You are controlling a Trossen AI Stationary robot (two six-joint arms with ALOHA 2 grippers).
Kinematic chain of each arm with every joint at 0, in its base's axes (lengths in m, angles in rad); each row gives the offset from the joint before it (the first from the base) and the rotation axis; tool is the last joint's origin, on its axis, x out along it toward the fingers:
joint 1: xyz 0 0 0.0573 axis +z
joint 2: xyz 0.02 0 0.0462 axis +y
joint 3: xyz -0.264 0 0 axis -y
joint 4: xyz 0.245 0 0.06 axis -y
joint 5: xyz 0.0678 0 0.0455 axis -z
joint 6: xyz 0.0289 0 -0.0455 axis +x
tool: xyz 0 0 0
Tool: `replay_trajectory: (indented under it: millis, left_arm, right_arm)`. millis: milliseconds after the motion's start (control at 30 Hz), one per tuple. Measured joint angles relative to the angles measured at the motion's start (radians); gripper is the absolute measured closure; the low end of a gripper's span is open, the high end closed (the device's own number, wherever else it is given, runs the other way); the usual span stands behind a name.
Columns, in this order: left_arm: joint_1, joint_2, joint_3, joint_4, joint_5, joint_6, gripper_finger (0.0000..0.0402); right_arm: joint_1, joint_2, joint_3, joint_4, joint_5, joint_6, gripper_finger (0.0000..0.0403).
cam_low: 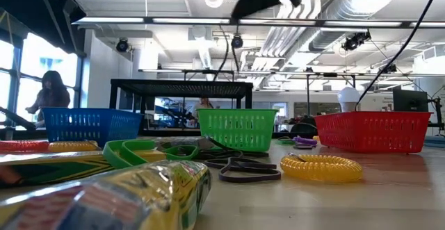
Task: Pick & Place Office Desk Supplies
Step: Put the black rubber band into the green bin, then put the violet spring keychain into the red bin
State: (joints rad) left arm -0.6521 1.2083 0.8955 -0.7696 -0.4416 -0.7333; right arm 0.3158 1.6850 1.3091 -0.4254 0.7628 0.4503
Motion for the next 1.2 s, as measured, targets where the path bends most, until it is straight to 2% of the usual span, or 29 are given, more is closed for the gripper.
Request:
replay_trajectory:
  millis: [200,367,533,667,967,1067,1200]
  left_arm:
    - [0.0,0.0,0.0,-0.001,0.0,0.01,0.0291]
    - [0.0,0.0,0.0,0.0,0.0,0.011,0.0291]
    - [0.0,0.0,0.0,-0.001,0.0,0.011,0.0291]
    - [0.0,0.0,0.0,0.0,-0.001,0.012,0.0291]
    - [0.0,0.0,0.0,0.0,-0.002,0.012,0.0291]
    - [0.0,0.0,-0.001,0.0,-0.002,0.012,0.0291]
    - [0.0,0.0,-0.002,0.0,-0.008,0.027,0.0291]
  right_arm:
    - [-0.062,0.075,-0.003,-0.082,-0.044,0.061,0.0401]
    - [-0.085,0.126,-0.005,-0.098,-0.175,0.119,0.0401]
    - [-0.097,0.143,-0.004,-0.123,-0.234,0.181,0.0393]
    - [-0.095,0.142,-0.003,-0.127,-0.226,0.182,0.0361]
    - [-0.084,0.066,-0.003,-0.198,-0.21,0.231,0.0252]
    - [-0.088,-0.01,-0.003,-0.299,-0.212,0.326,0.024]
    - [-0.12,-0.107,-0.003,-0.473,-0.274,0.448,0.0238]
